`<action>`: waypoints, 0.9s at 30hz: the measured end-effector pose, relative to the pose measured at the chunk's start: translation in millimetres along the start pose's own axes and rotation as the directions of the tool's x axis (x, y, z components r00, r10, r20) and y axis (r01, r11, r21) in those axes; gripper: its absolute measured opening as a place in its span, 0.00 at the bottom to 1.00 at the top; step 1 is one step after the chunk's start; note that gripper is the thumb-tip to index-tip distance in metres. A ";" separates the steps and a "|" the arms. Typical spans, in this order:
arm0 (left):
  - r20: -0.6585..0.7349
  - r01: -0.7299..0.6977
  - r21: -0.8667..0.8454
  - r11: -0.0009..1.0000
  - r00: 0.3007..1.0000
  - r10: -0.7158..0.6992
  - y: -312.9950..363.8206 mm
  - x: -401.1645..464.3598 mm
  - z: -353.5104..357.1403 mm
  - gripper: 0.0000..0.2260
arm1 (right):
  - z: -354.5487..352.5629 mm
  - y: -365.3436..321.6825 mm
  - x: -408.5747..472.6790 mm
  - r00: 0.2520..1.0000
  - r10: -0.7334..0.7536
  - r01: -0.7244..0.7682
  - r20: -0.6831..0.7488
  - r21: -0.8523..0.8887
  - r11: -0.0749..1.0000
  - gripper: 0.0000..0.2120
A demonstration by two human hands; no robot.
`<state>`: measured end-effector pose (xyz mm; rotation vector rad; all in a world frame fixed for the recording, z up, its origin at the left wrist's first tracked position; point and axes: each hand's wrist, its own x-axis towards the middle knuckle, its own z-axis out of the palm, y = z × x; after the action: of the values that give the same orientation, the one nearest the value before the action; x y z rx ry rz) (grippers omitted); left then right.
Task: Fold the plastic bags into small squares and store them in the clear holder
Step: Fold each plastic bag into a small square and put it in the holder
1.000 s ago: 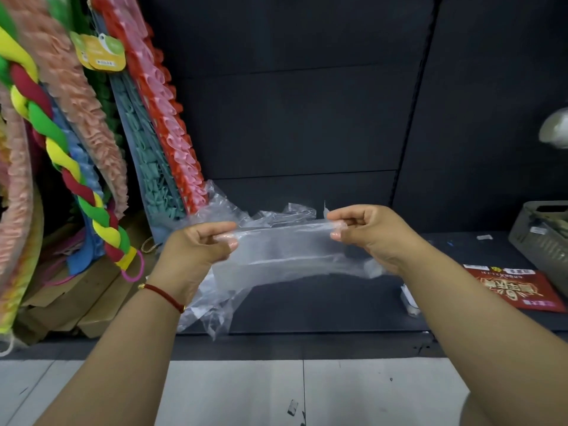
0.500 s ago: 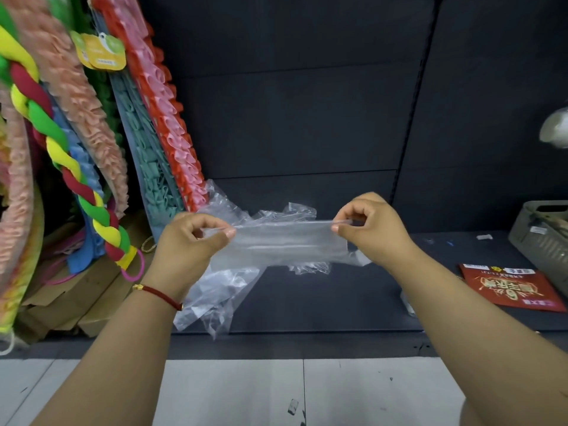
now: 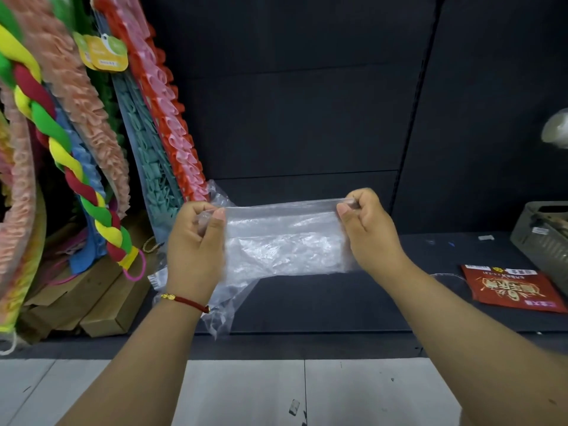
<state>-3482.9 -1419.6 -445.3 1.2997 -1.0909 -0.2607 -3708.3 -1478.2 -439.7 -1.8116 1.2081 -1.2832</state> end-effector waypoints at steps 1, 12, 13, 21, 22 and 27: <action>-0.018 0.011 -0.016 1.000 1.000 -0.012 -0.5 1.0 0.1 0.04 | 0.4 0.8 1.0 1.000 0.003 -0.003 -0.009 0.004 1.000 0.04; -0.142 0.191 0.048 0.980 0.973 -0.183 -12.0 8.9 -4.6 0.21 | -3.7 5.6 1.1 0.946 0.052 -0.129 0.320 0.226 0.965 0.22; -0.122 0.209 0.059 0.976 0.972 -0.201 -10.8 10.1 -5.5 0.23 | -3.0 6.3 1.7 0.942 0.043 -0.124 0.334 0.225 0.966 0.16; 0.364 0.387 -0.168 0.907 0.879 -0.308 -5.6 16.3 -26.5 0.19 | -6.9 12.1 7.3 0.964 0.099 -0.142 0.245 0.164 0.976 0.09; 0.393 0.392 -0.167 0.905 0.868 -0.304 -5.8 16.0 -28.0 0.19 | -7.1 13.2 7.9 0.963 0.103 -0.148 0.247 0.171 0.974 0.10; 0.396 0.376 -0.074 0.924 0.861 -0.318 -8.0 18.3 -34.4 0.16 | -6.8 13.3 7.3 0.957 0.139 -0.189 0.254 0.181 0.965 0.13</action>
<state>-3444.2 -1413.0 -439.0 1.3373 -1.1229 -0.8831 -3718.2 -1490.0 -445.8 -1.6270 1.0309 -1.0206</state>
